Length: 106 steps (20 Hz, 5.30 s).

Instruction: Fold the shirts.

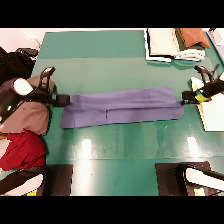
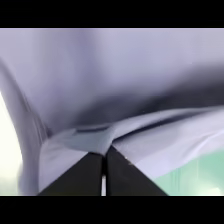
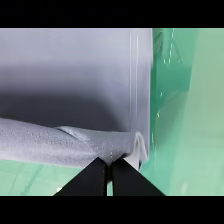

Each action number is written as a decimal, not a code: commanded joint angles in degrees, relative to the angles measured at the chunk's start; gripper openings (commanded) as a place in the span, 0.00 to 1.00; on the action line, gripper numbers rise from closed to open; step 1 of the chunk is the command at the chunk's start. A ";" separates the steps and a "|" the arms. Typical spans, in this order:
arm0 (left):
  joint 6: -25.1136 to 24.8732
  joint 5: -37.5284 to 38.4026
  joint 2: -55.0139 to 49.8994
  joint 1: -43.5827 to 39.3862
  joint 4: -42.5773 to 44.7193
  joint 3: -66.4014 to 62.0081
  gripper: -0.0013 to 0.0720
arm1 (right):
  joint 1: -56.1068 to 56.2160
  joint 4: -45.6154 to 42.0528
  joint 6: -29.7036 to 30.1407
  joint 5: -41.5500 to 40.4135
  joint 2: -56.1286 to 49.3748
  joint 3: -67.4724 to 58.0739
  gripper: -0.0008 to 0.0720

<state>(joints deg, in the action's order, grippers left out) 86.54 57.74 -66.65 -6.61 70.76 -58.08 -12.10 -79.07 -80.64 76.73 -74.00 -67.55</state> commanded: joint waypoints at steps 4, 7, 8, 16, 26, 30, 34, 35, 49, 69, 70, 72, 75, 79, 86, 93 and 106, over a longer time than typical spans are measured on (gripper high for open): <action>0.02 -5.51 -14.08 0.04 0.83 -11.39 0.05 | 1.73 3.65 -0.55 -1.18 -16.83 -16.26 0.03; 0.70 -6.82 -14.10 0.04 0.83 -11.72 0.28 | 0.04 12.22 0.61 -4.28 -21.09 -21.51 0.45; 2.05 -6.62 -13.99 0.04 0.81 -12.00 0.63 | -1.05 15.43 1.44 -4.52 -21.99 -23.08 0.60; 2.97 -0.13 -13.88 -0.46 -5.14 -13.86 0.06 | -15.50 23.28 11.23 1.90 -21.70 -12.63 0.78; 7.15 -10.84 -19.45 -17.68 -7.15 -13.88 0.05 | -9.79 34.32 18.49 1.77 -28.65 -6.64 0.26; 7.08 -14.49 -24.87 -21.46 -10.03 -17.09 0.04 | -7.76 36.44 18.49 6.93 -24.98 -13.86 0.03; 7.08 -14.80 -32.20 -23.87 -11.28 -24.50 0.04 | -3.74 39.63 13.97 8.44 -15.96 -21.42 0.03; 7.06 -14.91 -33.90 -24.44 -11.63 -26.03 0.04 | -2.25 40.96 13.09 8.35 -13.88 -22.95 0.03; 6.43 -7.21 -39.15 -23.89 -11.34 -35.56 0.04 | 20.57 43.45 7.54 3.19 -8.35 -34.21 0.03; 6.01 1.62 -1.86 0.48 6.19 -34.38 0.05 | 38.77 30.05 8.48 -15.08 -19.80 -29.22 0.51; 5.99 0.94 -1.86 -0.85 6.19 -33.70 0.05 | 35.08 29.24 7.30 -14.97 -17.64 -23.82 0.51; 6.01 0.07 -1.86 -2.69 6.16 -32.35 0.05 | 27.78 29.55 6.93 -15.02 -15.13 -14.14 0.62; 5.99 -0.63 -1.86 -4.66 6.14 -30.51 0.05 | 20.09 31.26 5.86 -14.99 -15.50 -4.48 0.83; 5.97 -3.23 -1.86 -6.86 6.08 -28.13 0.05 | 19.74 39.32 7.37 -14.40 -21.33 -1.90 0.83; 6.03 -3.15 -1.88 -6.86 5.27 -28.04 0.05 | 32.37 50.99 9.66 -13.90 -35.41 -14.45 0.67; 5.97 -3.10 -1.88 -10.03 1.18 -28.04 0.04 | 32.92 50.12 11.26 -18.80 -35.19 -21.88 0.03; 6.51 -5.64 -1.92 -19.71 2.27 -28.04 0.05 | -16.96 28.41 7.63 -9.66 -13.18 -21.88 0.03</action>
<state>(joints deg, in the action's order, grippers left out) 92.55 52.51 -68.55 -25.96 73.01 -86.13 -18.65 -49.65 -73.01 67.37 -89.45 -89.41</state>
